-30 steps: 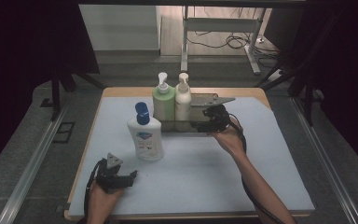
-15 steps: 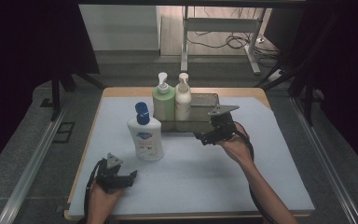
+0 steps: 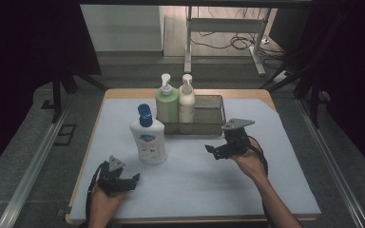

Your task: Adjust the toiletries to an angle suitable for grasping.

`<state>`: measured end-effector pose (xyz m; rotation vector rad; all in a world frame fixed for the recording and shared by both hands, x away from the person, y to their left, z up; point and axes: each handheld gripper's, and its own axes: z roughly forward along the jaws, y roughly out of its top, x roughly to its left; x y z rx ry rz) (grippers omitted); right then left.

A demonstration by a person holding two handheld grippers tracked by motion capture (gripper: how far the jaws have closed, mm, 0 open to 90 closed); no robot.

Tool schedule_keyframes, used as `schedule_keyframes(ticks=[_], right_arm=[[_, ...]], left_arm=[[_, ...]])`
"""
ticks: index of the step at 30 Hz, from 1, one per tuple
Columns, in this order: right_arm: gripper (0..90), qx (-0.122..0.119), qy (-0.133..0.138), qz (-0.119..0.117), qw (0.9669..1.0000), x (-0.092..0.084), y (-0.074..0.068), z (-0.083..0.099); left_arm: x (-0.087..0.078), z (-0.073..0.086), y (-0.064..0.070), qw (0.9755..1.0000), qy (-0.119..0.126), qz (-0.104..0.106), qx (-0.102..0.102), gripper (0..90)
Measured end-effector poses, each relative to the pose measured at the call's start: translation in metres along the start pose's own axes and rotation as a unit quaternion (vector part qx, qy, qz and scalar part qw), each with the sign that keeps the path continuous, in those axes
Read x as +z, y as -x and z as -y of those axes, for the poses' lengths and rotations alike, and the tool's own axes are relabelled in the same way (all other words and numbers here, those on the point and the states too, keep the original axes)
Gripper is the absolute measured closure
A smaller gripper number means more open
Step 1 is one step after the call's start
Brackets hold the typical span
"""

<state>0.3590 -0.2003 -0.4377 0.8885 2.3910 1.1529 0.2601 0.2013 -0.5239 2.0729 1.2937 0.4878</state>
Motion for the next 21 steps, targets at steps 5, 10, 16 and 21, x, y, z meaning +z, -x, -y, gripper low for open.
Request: schedule_keyframes(ticks=[5,10,16,21], right_arm=[[0.0,0.005,-0.002,-0.003,1.0,-0.008,-0.003,0.016],[0.0,0.004,-0.009,-0.002,1.0,-0.015,-0.008,0.035],[0.0,0.006,-0.01,0.002,0.9999,-0.02,-0.013,0.049],[0.1,0.019,-0.004,0.007,0.9998,-0.024,-0.017,0.064]], left_arm=[[0.0,0.0,0.0,1.0,0.0,0.0,0.0,14.8],[0.0,0.0,0.0,1.0,0.0,0.0,-0.001,14.8],[0.0,0.0,0.0,1.0,0.0,0.0,-0.001,14.8],[0.0,0.0,0.0,1.0,0.0,0.001,-0.001,14.8]])
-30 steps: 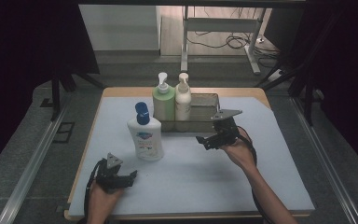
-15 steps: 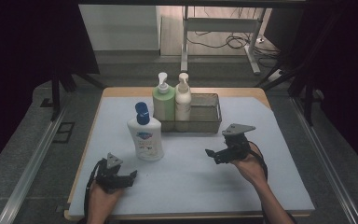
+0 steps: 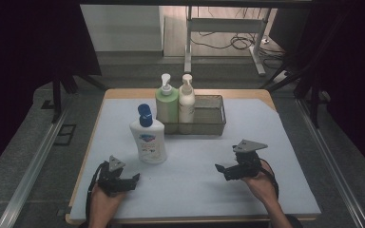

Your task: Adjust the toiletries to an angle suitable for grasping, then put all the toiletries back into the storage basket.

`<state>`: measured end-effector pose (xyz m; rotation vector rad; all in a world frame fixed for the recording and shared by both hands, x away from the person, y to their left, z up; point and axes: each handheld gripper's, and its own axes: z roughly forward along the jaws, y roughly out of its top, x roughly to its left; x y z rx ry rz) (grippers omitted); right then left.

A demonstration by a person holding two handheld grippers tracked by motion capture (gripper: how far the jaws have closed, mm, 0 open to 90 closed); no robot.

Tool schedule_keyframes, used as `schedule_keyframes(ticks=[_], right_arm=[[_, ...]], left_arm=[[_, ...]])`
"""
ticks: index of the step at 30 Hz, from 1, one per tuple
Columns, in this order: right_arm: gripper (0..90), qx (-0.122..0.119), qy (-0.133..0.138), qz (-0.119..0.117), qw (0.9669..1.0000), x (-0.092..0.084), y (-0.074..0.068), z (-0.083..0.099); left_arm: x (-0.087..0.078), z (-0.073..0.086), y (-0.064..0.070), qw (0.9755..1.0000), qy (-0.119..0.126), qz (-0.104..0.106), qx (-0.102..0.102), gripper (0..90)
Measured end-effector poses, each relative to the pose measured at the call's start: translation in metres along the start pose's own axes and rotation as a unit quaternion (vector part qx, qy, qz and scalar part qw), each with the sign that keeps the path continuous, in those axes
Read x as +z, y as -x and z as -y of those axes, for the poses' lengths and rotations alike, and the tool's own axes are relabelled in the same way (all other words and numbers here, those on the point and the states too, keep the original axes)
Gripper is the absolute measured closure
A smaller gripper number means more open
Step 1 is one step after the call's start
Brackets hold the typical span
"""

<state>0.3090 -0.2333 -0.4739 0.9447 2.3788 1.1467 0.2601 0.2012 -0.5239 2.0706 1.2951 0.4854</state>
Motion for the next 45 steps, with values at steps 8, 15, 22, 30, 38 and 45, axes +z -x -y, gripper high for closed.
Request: schedule_keyframes(ticks=[8,15,22,30,38,45], right_arm=[[2.1,0.016,0.003,0.024,0.9996,-0.005,-0.001,0.022],[2.5,0.03,-0.014,0.039,0.9987,-0.005,0.0,0.042],[2.9,0.031,-0.024,0.041,0.9984,-0.003,-0.001,0.05],[3.2,0.028,-0.028,0.046,0.9981,-0.002,0.0,0.053],[3.7,0.03,-0.025,0.053,0.9978,-0.005,0.003,0.055],[4.2,0.029,-0.027,0.055,0.9977,-0.004,0.003,0.056]], left_arm=[[0.0,0.0,0.0,1.0,0.0,0.0,0.0,14.8],[0.0,0.0,0.0,1.0,0.0,-0.001,0.001,14.8],[0.0,0.0,0.0,1.0,0.0,-0.001,0.001,14.8],[0.0,0.0,0.0,1.0,0.0,-0.001,0.001,15.6],[-0.004,0.0,0.002,0.9999,0.01,0.001,0.005,32.4],[-0.009,-0.006,0.002,0.9995,0.027,0.015,-0.01,57.7]])
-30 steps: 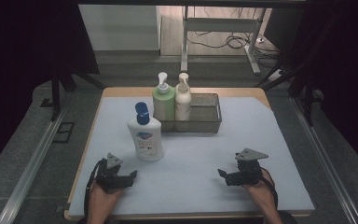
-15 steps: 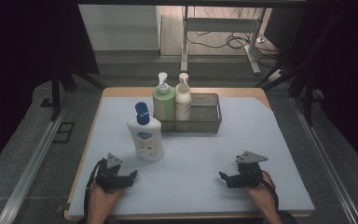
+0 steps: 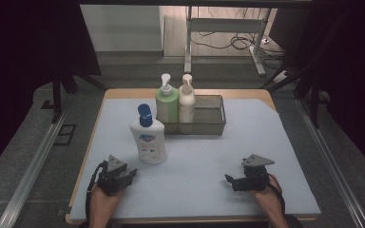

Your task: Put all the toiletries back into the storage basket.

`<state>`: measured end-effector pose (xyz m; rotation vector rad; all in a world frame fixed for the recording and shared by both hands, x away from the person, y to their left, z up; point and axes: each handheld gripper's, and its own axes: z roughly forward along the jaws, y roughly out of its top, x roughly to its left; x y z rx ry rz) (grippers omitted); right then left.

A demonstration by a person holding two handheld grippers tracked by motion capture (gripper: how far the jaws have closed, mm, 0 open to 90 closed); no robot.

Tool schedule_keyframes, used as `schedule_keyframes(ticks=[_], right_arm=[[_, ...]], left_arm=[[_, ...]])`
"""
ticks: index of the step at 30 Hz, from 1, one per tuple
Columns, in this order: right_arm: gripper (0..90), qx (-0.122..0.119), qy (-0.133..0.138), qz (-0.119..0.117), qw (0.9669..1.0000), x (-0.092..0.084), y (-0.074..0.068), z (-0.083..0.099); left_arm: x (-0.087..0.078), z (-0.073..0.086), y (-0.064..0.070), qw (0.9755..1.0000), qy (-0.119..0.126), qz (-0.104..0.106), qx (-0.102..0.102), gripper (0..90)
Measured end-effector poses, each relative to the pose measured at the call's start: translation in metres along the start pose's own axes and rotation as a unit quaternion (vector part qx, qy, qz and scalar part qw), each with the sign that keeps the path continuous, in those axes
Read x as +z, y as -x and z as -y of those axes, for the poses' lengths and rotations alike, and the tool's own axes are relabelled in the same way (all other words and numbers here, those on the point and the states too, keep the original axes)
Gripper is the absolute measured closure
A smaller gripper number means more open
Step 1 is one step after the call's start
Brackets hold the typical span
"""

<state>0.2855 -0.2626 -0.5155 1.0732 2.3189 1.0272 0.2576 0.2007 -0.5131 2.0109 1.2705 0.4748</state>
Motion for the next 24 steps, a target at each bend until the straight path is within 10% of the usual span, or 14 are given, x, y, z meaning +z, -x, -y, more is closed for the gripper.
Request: schedule_keyframes(ticks=[7,24], right_arm=[[4.9,-0.003,0.001,0.006,1.0,0.0,0.001,0.001],[6.1,-0.005,-0.003,0.013,0.9999,-0.001,0.0,0.0]], left_arm=[[-0.002,-0.01,0.001,0.9998,0.002,0.018,-0.008,89.3],[0.02,-0.035,-0.005,0.9998,0.013,0.01,0.005,89.6]])
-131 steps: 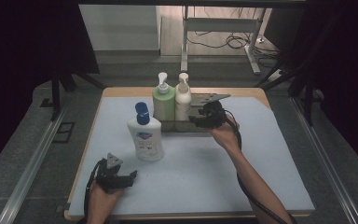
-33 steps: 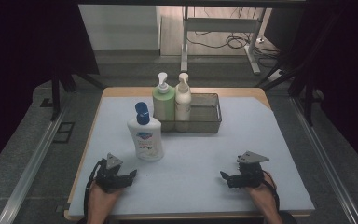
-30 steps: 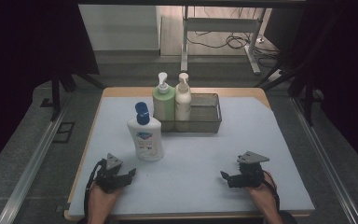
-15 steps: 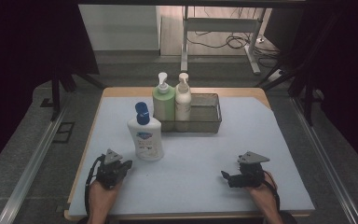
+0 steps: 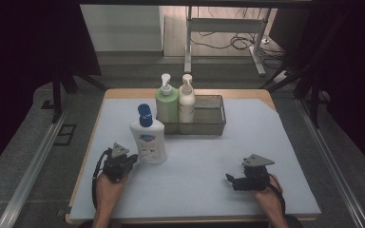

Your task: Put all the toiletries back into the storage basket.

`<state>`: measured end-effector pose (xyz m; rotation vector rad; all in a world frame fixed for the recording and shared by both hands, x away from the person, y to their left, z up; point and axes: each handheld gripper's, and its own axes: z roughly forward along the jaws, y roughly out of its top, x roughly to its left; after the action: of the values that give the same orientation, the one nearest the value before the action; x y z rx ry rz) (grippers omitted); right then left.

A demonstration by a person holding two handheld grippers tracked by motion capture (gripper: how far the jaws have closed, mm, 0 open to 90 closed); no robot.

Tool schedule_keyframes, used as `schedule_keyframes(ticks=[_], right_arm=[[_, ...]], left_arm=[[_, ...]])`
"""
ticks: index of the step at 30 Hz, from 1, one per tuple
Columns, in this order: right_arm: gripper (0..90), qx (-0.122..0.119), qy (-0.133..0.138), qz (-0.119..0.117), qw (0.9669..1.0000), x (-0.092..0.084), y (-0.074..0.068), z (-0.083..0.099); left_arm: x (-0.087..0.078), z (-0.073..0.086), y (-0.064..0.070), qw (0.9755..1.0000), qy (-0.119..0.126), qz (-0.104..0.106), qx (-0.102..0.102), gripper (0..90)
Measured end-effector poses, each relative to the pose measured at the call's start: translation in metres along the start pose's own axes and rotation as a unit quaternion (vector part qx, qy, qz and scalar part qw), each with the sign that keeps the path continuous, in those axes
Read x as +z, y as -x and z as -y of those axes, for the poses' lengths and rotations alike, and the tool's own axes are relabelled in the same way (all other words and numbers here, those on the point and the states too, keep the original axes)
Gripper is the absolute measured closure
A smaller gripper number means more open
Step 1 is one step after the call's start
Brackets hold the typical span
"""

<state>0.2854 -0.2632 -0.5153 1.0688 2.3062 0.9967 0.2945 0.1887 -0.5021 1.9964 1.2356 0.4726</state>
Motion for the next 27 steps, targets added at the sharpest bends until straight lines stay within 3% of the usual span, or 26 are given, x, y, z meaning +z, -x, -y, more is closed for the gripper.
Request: schedule_keyframes(ticks=[2,10,27], right_arm=[[6.2,-0.001,0.0,0.0,1.0,0.0,0.0,0.0],[6.4,-0.002,-0.004,0.001,1.0,0.001,0.0,0.0],[6.7,-0.003,-0.007,0.0,1.0,0.002,-0.002,0.0]], left_arm=[[0.002,-0.002,0.0,1.0,-0.002,-0.009,0.004,89.6],[0.004,-0.005,-0.004,1.0,0.002,-0.007,-0.006,89.6],[0.02,-0.018,-0.008,0.9999,0.007,-0.005,-0.008,89.7]])
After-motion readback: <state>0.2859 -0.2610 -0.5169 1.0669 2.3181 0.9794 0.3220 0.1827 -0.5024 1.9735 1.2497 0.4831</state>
